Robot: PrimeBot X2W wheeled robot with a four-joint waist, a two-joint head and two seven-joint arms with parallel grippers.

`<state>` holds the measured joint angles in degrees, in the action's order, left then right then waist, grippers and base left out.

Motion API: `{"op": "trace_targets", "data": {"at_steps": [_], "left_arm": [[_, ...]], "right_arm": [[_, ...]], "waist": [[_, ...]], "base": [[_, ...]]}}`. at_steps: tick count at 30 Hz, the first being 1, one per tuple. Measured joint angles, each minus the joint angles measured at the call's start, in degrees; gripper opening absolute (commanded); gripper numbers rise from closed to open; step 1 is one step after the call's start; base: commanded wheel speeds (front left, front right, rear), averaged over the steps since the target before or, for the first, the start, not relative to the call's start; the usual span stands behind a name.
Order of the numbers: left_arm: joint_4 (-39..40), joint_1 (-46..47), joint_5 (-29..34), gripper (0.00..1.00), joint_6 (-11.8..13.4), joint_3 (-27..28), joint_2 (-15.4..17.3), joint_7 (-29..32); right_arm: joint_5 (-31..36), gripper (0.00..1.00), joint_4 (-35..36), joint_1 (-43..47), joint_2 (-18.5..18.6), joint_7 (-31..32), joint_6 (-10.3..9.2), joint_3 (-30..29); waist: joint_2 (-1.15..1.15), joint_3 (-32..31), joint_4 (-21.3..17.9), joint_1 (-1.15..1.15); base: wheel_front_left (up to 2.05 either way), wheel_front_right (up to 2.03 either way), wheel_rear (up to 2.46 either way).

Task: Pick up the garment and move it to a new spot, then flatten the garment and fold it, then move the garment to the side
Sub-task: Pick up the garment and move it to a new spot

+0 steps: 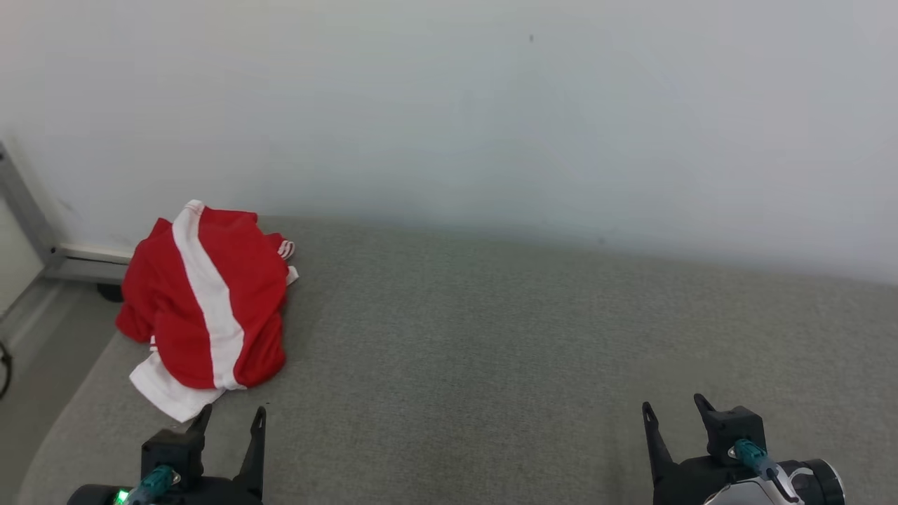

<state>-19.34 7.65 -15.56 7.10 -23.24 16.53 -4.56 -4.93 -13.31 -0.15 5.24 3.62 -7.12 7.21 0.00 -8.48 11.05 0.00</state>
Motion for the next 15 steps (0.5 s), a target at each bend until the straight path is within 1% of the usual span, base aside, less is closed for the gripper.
{"op": "trace_targets", "data": {"at_steps": [5, 10, 11, 15], "left_arm": [[0.59, -0.18, -0.02, 1.00, 0.01, 0.38, 0.69, 0.58], [1.36, -0.26, -0.62, 1.00, 0.00, 1.82, 0.73, 1.00], [1.72, -0.43, -1.21, 1.00, 0.00, 2.18, 0.92, 1.00], [1.90, -0.73, -2.82, 1.00, 0.01, 3.33, 1.14, 1.02]], "right_arm": [[-0.22, 1.00, 0.10, 0.01, -0.43, -0.01, 0.00, 0.29], [-0.56, 1.00, 0.45, 0.43, -0.80, -0.03, 0.00, 0.35], [-0.55, 1.00, 0.55, 0.71, -0.97, -0.03, 0.00, 0.66], [-0.55, 1.00, 0.59, 0.42, -1.46, -0.02, 0.00, 1.76]], "waist": [[0.00, -0.06, 3.97, 0.00], [0.00, -0.04, 8.04, 0.00], [0.00, 0.01, 9.57, 0.00], [0.00, 0.33, 11.97, 0.00]], "base": [[0.00, 0.00, 0.00], [0.00, 0.00, 0.00], [0.00, 0.00, 0.00], [0.00, 0.00, 0.00]]}}
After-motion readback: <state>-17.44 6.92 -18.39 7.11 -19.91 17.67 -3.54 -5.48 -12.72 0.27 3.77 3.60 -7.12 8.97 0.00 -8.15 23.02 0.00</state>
